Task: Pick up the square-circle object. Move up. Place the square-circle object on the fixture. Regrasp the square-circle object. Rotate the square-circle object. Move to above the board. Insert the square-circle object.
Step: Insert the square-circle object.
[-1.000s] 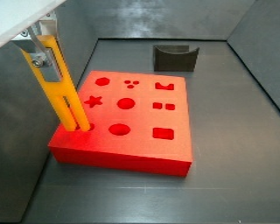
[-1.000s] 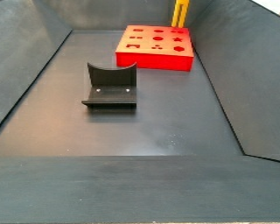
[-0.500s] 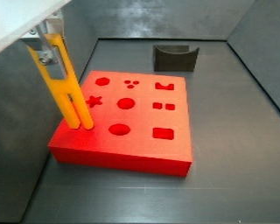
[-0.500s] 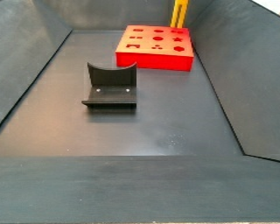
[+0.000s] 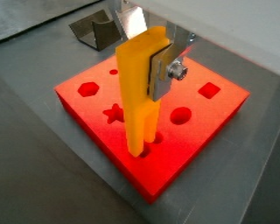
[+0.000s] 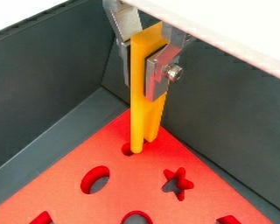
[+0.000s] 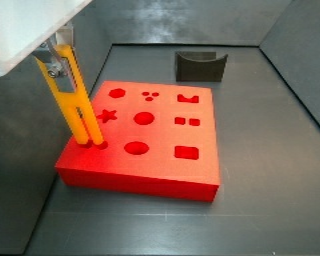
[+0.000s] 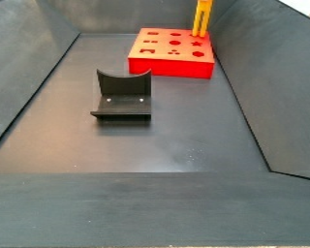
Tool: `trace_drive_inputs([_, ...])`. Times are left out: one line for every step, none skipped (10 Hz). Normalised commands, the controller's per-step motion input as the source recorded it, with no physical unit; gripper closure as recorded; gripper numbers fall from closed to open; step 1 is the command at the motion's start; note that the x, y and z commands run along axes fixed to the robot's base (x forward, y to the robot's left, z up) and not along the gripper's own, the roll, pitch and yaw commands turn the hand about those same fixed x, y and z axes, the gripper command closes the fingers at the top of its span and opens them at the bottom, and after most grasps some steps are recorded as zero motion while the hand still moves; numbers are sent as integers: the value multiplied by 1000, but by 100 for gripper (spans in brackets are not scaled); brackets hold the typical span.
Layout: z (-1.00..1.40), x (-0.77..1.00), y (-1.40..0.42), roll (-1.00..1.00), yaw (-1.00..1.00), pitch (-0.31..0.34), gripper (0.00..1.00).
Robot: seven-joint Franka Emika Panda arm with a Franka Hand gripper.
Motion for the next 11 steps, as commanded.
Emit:
trace_drive_inputs([-617,809,34,0,-14,0,100])
trace_drive_inputs([-623,857,71,0,0,0,100])
trace_drive_inputs([-594,700,9,0,-54,0,100])
trace_drive_inputs([-549,140,-114,40,-94,0,100])
trace_drive_inputs([-503,0,-297,104,-80,11,100])
trace_drive_inputs([-443,17,-406,136,-54,4,100])
trace_drive_inputs([-509,0,-329,143,-23,0,100])
trace_drive_inputs([-623,-123,0,94,0,0,100])
trace_drive_inputs([-683,0,111,111,20,0,100])
trace_drive_inputs([-717,191,223,93,120,0,100])
trace_drive_inputs([-729,391,271,67,149,0,100])
